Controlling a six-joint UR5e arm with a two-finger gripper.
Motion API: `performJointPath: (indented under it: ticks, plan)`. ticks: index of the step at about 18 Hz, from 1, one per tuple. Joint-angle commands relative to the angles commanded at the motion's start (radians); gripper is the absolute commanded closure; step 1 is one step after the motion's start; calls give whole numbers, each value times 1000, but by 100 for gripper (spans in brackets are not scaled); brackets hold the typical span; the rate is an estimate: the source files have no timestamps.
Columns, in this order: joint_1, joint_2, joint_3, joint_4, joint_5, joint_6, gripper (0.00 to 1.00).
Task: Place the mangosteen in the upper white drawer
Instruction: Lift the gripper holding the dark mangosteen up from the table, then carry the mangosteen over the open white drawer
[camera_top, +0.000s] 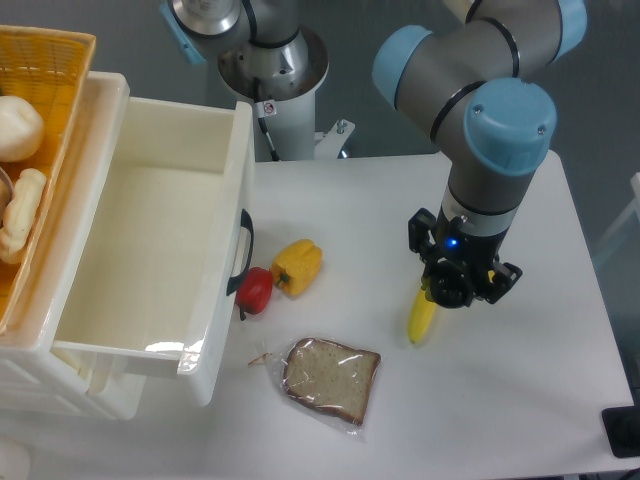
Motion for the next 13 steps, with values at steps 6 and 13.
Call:
performJointPath:
  ticks: [6,13]
  plan:
    - [-3,35,-3,-5,-8,-11,97]
    - [-52,196,-72,-6,-202,-58,100]
